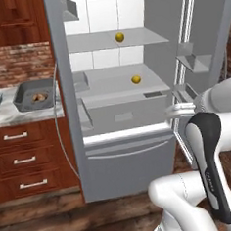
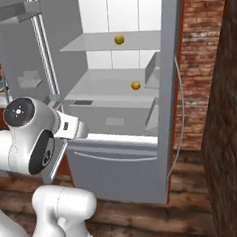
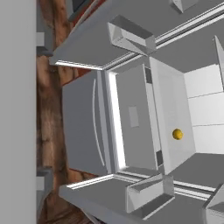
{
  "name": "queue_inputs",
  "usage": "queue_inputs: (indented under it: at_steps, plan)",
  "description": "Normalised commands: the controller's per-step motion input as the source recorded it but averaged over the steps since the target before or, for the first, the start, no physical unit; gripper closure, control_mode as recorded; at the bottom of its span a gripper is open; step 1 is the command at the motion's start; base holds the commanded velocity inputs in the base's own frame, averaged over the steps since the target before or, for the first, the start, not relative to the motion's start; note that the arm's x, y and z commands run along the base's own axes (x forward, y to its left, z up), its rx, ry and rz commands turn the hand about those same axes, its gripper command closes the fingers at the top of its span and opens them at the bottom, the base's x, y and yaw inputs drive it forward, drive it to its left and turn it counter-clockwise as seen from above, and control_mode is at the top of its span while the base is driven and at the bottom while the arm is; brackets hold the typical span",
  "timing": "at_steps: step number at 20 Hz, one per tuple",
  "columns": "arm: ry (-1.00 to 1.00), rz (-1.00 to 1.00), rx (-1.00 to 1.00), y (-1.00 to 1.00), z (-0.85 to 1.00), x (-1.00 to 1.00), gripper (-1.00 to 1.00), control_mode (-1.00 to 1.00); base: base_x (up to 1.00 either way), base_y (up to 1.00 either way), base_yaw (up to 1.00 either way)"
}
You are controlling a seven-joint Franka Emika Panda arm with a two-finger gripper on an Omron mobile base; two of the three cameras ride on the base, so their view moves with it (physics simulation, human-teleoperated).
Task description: Place one lemon and one chicken drumstick in each tupperware on the nearby counter, to pack two identical lunches.
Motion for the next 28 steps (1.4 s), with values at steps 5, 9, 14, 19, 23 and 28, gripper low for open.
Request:
queue_inputs:
  at_steps: [5, 9, 14, 19, 23, 28]
  plan:
    - [0.0, 0.0, 0.0, 0.0, 0.0, 0.0, -1.0, 1.0, 0.67, 0.07, 0.0]
    - [0.0, 0.0, 0.0, 0.0, 0.0, 0.0, -1.0, 1.0, 0.94, 0.01, 0.0]
    - [0.0, 0.0, 0.0, 0.0, 0.0, 0.0, -1.0, 1.0, 0.95, -0.08, 0.0]
    - [0.0, 0.0, 0.0, 0.0, 0.0, 0.0, -1.0, 1.0, 0.58, -0.06, 0.0]
    - [0.06, 0.0, 0.0, -0.4, -0.59, 0.34, -1.0, -1.0, 0.0, 0.0, 0.0]
    - [0.02, 0.0, 0.0, -0.57, -0.66, 0.4, -1.0, -1.0, 0.0, 0.0, 0.0]
